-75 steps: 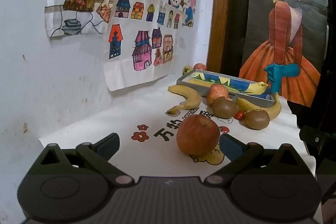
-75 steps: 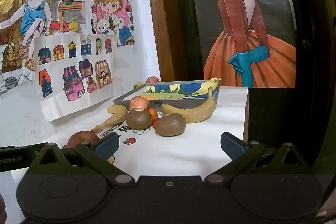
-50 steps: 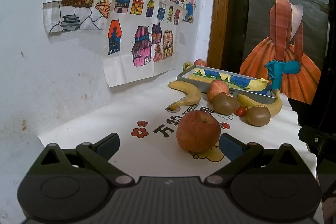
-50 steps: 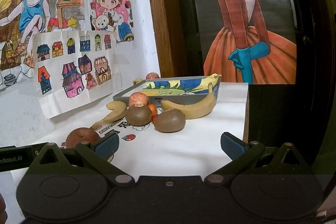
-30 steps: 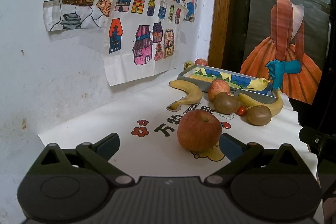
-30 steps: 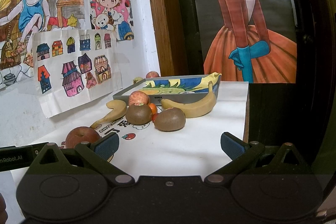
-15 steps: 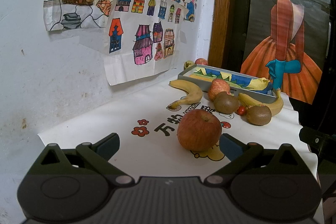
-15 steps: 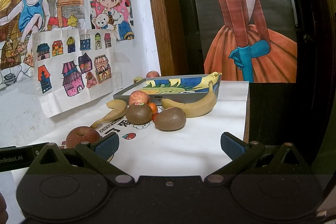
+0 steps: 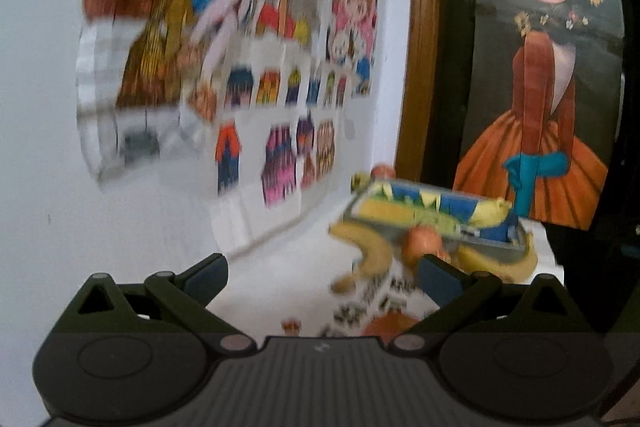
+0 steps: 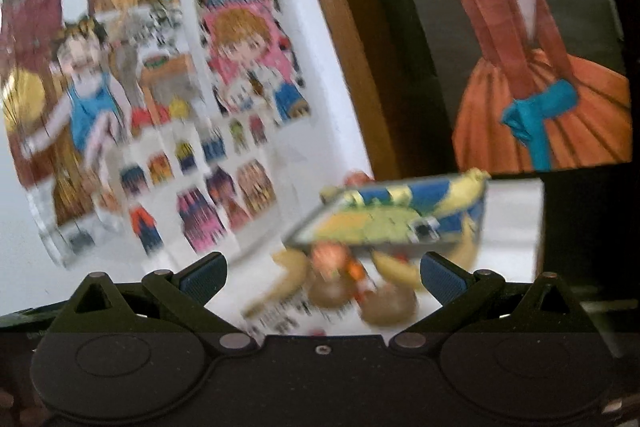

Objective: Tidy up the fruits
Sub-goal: 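Move the left tool to the large red apple while the right tool approaches the brown kiwi, then close the left tool on the red apple while the right tool grips the brown kiwi, then carry the red apple with the left tool over the tray while the right tool carries the kiwi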

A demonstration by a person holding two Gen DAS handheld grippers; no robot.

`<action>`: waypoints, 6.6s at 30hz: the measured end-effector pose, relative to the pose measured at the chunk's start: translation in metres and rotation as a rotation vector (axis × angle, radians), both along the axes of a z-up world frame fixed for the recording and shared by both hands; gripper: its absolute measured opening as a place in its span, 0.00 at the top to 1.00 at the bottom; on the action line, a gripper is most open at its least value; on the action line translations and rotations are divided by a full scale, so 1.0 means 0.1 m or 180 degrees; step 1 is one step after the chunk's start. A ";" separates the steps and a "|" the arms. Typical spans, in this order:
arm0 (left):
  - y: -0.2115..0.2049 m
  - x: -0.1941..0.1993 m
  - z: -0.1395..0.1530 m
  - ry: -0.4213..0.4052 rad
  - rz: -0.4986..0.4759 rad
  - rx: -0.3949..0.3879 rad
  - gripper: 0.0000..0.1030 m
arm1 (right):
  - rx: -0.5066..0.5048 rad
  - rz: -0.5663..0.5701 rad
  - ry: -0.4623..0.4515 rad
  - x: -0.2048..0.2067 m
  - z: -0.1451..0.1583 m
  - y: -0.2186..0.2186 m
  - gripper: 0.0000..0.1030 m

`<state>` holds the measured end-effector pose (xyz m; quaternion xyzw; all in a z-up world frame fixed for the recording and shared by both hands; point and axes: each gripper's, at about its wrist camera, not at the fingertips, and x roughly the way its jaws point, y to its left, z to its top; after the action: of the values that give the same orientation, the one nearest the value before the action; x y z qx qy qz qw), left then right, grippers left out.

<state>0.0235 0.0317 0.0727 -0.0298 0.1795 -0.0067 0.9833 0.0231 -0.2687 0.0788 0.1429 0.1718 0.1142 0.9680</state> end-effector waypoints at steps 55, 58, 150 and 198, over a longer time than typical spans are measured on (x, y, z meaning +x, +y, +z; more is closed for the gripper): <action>-0.65 1.08 -1.15 0.1241 -0.0254 -0.0027 0.02 | -0.0853 0.0549 0.1103 1.81 -1.29 0.12 0.13; -0.66 1.07 -1.15 0.1237 -0.0242 -0.0027 0.05 | -0.0917 0.0496 0.1090 1.80 -1.30 0.12 0.18; -1.04 1.81 0.46 0.0051 -0.0712 0.0094 0.27 | -0.0392 0.0519 0.0163 1.72 -0.30 -0.27 0.32; -1.72 3.77 -0.95 0.1202 -0.0785 -0.0248 0.27 | -0.0501 0.0463 0.0991 3.31 -1.10 -0.84 0.32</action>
<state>0.4006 -0.1401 -0.0219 -0.0463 0.3622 -0.1281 0.9221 0.3543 -0.3530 -0.0317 0.0698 0.3378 0.1465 0.9271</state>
